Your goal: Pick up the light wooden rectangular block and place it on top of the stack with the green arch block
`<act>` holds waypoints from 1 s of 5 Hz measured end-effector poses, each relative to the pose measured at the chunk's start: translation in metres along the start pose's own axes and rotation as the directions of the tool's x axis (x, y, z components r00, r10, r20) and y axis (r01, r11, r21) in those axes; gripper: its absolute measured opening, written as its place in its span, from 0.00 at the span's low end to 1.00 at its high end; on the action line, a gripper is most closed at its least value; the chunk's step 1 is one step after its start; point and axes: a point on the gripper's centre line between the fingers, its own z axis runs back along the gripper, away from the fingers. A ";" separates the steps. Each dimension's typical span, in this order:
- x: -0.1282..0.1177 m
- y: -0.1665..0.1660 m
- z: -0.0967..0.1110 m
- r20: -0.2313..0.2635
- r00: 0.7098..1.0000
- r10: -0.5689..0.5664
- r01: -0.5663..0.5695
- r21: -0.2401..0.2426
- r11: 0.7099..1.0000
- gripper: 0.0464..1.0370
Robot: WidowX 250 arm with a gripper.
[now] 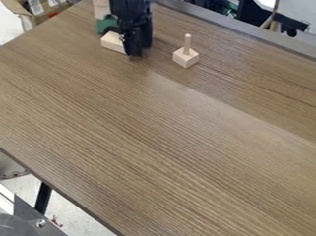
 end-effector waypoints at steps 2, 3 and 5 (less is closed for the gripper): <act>-0.004 0.017 0.009 0.030 1.000 0.001 -0.001 0.003 1.000 0.49; -0.011 0.021 0.038 0.061 0.998 0.004 0.000 -0.057 0.998 0.49; -0.022 0.023 0.080 0.047 0.997 0.059 -0.052 -0.140 0.989 0.49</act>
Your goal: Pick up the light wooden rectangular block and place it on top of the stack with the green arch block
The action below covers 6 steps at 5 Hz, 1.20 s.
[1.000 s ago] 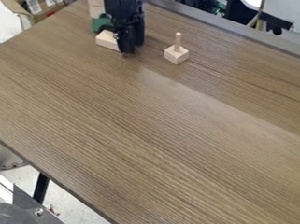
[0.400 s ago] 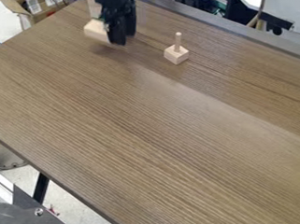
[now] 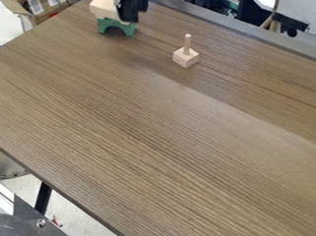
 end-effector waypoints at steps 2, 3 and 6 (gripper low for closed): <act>-0.007 -0.017 0.031 -0.044 0.998 0.050 -0.053 -0.071 0.996 0.49; -0.005 -0.025 0.048 -0.064 0.994 0.089 -0.095 -0.109 0.989 0.49; 0.014 -0.048 0.042 -0.061 0.978 0.202 -0.206 -0.072 0.976 0.49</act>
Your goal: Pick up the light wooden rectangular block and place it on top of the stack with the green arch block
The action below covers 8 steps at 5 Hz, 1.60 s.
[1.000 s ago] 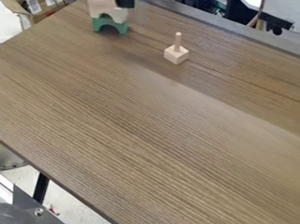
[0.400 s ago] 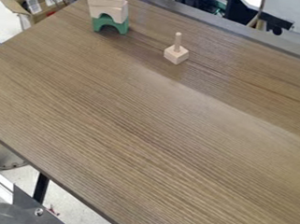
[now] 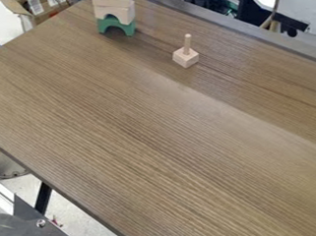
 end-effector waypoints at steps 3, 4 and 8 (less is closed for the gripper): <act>0.009 -0.008 0.000 0.010 1.000 0.009 -0.009 -0.012 1.000 0.49; 0.011 -0.009 -0.006 0.016 1.000 0.005 -0.005 0.001 1.000 0.49; 0.018 -0.022 -0.014 0.026 1.000 0.013 -0.014 0.008 1.000 0.56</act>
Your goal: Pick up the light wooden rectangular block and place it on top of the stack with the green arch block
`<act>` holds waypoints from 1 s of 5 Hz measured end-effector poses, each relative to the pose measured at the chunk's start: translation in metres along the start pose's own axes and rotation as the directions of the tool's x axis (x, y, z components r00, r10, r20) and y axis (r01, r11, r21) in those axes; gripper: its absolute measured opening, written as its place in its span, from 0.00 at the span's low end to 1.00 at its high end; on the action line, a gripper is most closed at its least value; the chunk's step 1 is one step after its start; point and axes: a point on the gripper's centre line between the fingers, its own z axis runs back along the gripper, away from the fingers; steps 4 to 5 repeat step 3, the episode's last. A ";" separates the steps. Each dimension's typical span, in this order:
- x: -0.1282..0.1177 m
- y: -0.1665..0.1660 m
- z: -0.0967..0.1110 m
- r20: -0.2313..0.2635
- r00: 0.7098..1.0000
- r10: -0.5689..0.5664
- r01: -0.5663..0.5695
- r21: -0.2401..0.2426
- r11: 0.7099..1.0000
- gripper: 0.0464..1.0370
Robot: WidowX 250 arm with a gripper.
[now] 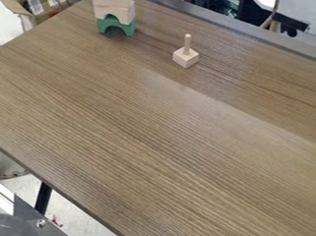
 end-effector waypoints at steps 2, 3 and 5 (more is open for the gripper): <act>0.002 -0.003 -0.010 0.007 1.000 0.000 0.000 0.021 1.000 0.97; 0.002 -0.004 -0.010 0.007 1.000 0.000 0.000 0.013 1.000 0.96; 0.002 -0.004 -0.010 0.007 1.000 0.000 0.000 0.013 1.000 0.96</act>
